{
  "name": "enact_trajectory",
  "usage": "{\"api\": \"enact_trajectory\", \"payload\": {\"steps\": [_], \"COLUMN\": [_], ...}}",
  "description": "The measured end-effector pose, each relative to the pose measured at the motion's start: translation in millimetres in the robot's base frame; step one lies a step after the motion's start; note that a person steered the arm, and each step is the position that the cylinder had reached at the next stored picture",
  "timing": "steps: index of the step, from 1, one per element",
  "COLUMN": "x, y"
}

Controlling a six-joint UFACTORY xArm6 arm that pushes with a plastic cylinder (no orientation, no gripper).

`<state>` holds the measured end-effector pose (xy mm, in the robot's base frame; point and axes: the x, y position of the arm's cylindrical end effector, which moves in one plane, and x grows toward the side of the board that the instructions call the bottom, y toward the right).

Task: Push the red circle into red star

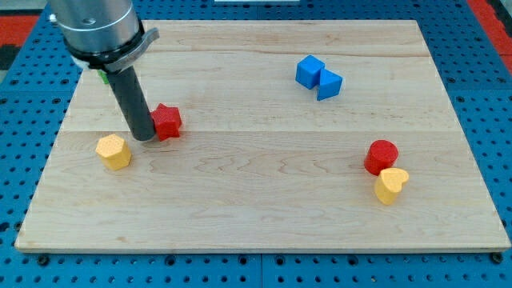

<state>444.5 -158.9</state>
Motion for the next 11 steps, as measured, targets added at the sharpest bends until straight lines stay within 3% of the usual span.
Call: {"api": "enact_trajectory", "payload": {"steps": [1, 3, 4, 5, 6, 7, 8, 9, 11], "x": [-27, -8, -40, -7, 25, 65, 59, 36, 17], "y": [-31, 123, 195, 322, 370, 366, 336, 264, 199]}}
